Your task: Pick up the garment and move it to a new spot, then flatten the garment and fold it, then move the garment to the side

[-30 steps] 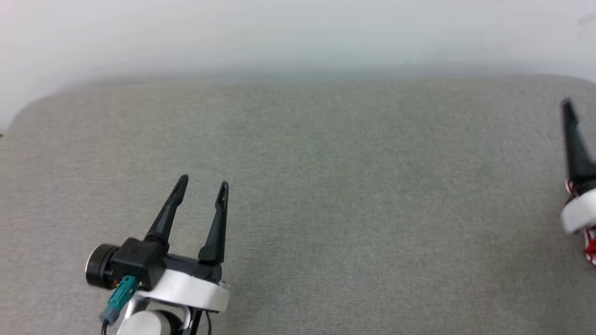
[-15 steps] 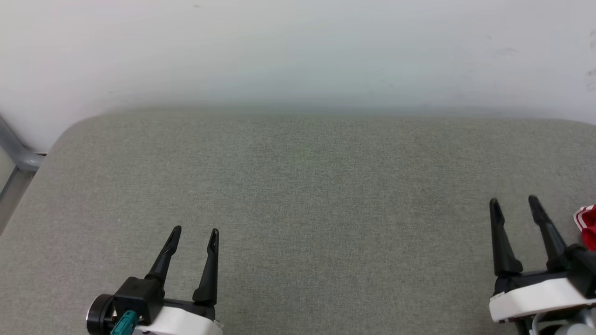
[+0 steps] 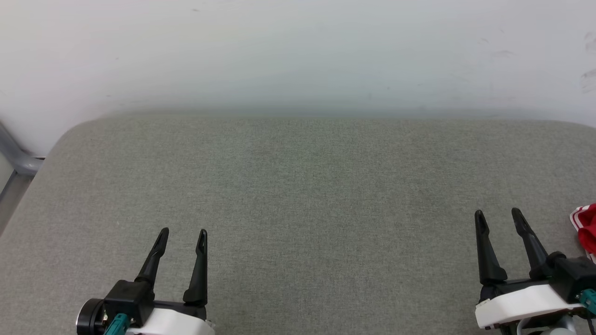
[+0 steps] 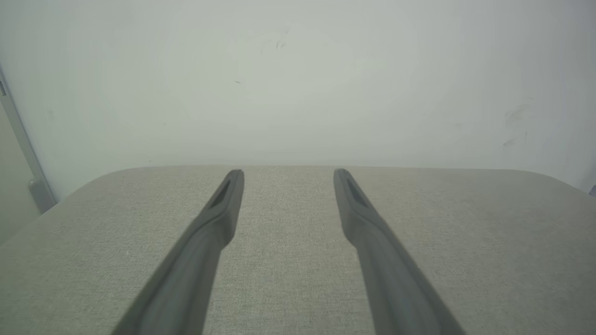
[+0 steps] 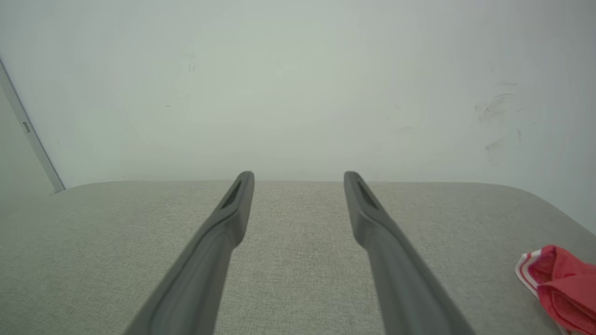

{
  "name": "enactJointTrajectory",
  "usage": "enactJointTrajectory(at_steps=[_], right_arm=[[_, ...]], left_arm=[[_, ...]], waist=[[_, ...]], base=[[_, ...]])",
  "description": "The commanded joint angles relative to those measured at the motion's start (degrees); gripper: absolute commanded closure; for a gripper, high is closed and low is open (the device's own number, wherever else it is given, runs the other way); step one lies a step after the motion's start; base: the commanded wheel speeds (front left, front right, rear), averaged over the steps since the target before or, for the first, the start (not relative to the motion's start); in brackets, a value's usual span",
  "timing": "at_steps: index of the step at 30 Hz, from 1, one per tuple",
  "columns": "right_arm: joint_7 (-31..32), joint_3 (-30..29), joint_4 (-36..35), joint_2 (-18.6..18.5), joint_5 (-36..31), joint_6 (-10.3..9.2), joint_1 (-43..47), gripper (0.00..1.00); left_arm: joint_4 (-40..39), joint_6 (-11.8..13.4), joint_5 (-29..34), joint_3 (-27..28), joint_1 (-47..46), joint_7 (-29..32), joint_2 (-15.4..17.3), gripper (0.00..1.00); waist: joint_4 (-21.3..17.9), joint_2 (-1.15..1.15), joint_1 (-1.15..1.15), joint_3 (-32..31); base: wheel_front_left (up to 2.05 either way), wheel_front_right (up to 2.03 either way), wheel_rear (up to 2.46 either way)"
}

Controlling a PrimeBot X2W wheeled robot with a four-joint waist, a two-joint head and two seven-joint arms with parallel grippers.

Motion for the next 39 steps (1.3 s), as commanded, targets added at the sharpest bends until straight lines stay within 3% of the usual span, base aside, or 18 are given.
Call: enactJointTrajectory(at_steps=[1, 21, 22, 25, 39], right_arm=[[-0.3, 0.0, 0.2, 0.2, 0.0, -0.08, -0.7, 0.0], [-0.3, 0.8, -0.4, 0.6, 0.5, -0.08, -0.1, 0.0], [-0.2, 0.7, -0.3, 0.3, 0.5, -0.01, -0.2, 1.0], [0.0, 0.7, 1.2, 0.3, 0.8, 0.01, 0.5, 1.0], [4.0, -0.2, 2.3, 0.6, 16.1, 0.0, -0.7, 1.0]], left_arm=[[-0.3, -0.5, 0.5, 0.6, -0.1, -0.1, -0.3, 0.0], [0.7, -2.5, 0.9, 2.1, 0.4, -0.1, -2.0, 0.0], [0.7, -2.4, 0.7, 1.9, 0.0, 0.0, -2.0, 1.0], [2.1, -2.4, 0.4, 1.7, 0.4, 0.1, -2.1, 1.0], [4.0, -2.5, -15.5, 2.8, -1.6, 3.9, -1.9, 1.0]], waist=[[0.0, 0.0, 0.0, -0.1], [-0.6, 0.0, 0.0, -1.2], [-0.6, 0.0, 0.0, -1.2], [-0.6, 0.0, 0.0, -1.3], [-0.8, 0.0, 0.0, -1.0]], base=[[0.0, 0.0, 0.0], [0.0, 0.0, 0.0], [0.0, 0.0, 0.0], [0.0, 0.0, 0.0], [0.0, 0.0, 0.0]])
